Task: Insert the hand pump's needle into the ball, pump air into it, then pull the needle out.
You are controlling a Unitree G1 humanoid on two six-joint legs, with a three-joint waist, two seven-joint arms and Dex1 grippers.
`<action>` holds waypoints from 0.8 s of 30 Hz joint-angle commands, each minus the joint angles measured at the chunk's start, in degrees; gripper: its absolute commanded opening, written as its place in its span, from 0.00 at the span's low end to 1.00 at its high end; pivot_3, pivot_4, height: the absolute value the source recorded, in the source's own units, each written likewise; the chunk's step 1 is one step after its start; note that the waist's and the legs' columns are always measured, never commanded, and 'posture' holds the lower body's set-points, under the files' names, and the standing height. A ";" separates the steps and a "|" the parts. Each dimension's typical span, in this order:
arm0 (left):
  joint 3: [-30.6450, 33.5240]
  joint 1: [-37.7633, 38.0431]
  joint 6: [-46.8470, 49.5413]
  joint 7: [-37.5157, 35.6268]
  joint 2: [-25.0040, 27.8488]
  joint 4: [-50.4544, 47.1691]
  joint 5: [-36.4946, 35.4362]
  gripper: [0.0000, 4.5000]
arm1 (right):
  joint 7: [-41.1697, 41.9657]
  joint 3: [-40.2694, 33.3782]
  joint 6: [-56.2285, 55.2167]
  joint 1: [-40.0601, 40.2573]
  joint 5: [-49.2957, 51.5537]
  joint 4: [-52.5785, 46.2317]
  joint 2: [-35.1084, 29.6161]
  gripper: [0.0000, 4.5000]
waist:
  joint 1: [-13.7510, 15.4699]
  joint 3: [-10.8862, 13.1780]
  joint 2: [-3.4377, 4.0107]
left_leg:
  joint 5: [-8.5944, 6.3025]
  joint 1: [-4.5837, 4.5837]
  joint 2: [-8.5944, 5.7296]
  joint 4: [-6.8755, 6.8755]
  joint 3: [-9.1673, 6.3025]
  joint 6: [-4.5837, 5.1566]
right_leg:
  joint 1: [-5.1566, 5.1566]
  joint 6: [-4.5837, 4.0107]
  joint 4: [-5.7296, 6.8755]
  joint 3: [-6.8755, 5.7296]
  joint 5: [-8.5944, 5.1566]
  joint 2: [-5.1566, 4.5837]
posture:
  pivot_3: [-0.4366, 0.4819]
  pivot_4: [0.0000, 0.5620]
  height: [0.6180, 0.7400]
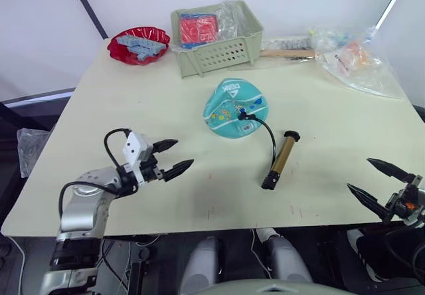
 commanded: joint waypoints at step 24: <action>-6.09 6.82 16.70 8.45 2.27 -23.45 -3.93 0.98 | 7.02 -1.58 1.96 1.69 6.31 -4.20 -4.65 1.00 | 0.12 -0.03 0.16 | 0.01 0.05 0.02 0.89 -1.40 -0.02 | 1.06 -0.41 0.00 -1.35 -0.01 -0.50 | 0.48 0.27 0.98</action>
